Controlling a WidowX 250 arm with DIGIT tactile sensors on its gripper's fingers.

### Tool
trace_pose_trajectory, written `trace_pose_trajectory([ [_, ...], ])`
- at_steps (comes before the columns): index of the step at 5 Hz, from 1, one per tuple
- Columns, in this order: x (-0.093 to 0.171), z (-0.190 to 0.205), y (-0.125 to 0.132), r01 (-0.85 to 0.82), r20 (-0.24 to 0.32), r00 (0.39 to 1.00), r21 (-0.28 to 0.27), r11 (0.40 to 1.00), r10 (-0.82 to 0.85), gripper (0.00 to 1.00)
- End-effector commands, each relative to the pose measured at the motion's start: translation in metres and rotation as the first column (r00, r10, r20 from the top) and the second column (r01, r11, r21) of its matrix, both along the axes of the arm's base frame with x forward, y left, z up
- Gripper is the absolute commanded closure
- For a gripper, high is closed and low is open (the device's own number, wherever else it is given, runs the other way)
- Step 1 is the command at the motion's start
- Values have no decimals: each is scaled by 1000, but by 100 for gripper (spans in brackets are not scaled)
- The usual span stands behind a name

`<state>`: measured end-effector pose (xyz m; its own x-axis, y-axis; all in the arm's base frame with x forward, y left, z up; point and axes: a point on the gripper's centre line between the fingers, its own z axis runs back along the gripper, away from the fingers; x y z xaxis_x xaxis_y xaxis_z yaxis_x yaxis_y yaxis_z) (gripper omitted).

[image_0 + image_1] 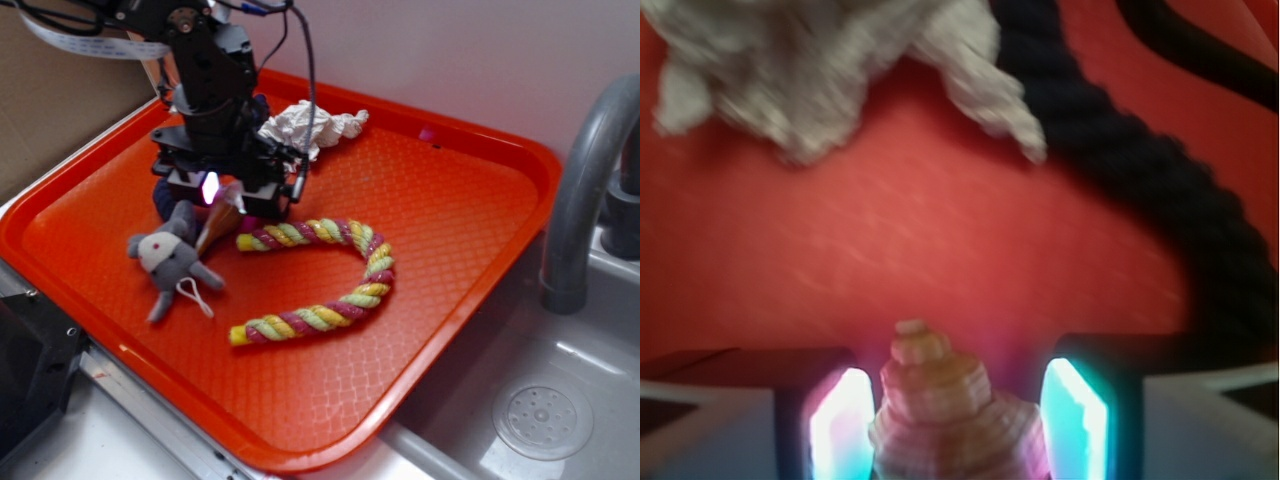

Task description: Grab the shell.

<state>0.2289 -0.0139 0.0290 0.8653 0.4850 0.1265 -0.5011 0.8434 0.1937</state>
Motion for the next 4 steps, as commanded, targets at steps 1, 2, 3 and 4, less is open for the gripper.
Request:
trace_pose_trajectory([
  [1,32,69,-4,42,102,994,15,999,-44,100],
  [2,48,115,-11,135,129,984,-64,989,-126,100],
  [3,48,159,-30,265,193,952,-130,955,-238,100],
  [4,48,190,-50,404,261,899,-178,897,-352,100],
])
